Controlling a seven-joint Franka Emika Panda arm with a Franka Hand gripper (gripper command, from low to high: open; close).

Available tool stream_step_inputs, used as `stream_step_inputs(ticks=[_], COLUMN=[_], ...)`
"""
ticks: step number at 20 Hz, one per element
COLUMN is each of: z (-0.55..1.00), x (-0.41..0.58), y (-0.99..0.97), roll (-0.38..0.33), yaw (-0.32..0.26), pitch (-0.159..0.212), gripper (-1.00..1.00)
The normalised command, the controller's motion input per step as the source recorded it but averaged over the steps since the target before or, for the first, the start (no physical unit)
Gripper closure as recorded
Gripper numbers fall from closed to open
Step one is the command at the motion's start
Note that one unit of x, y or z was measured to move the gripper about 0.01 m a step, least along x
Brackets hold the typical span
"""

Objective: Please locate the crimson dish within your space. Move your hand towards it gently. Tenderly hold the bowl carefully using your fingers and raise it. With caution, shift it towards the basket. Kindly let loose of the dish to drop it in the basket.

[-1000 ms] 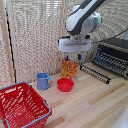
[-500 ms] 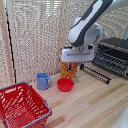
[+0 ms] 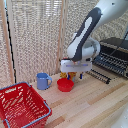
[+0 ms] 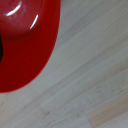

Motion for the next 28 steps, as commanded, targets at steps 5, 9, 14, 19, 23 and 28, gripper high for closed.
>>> stream_step_inputs(ticks=[5, 9, 14, 19, 23, 28], z=[-0.38, -0.32, -0.28, -0.18, -0.08, 0.00], x=[-0.170, -0.145, -0.134, -0.125, -0.071, -0.068], y=[0.02, 0.03, 0.05, 0.05, 0.08, 0.01], roll=[-0.071, -0.054, -0.057, -0.055, -0.046, -0.003], yaw=[0.000, 0.000, 0.000, 0.009, 0.008, 0.006], pitch=[0.016, 0.000, 0.000, 0.000, 0.000, 0.000], gripper=[1.00, 1.00, 1.00, 1.00, 1.00, 1.00])
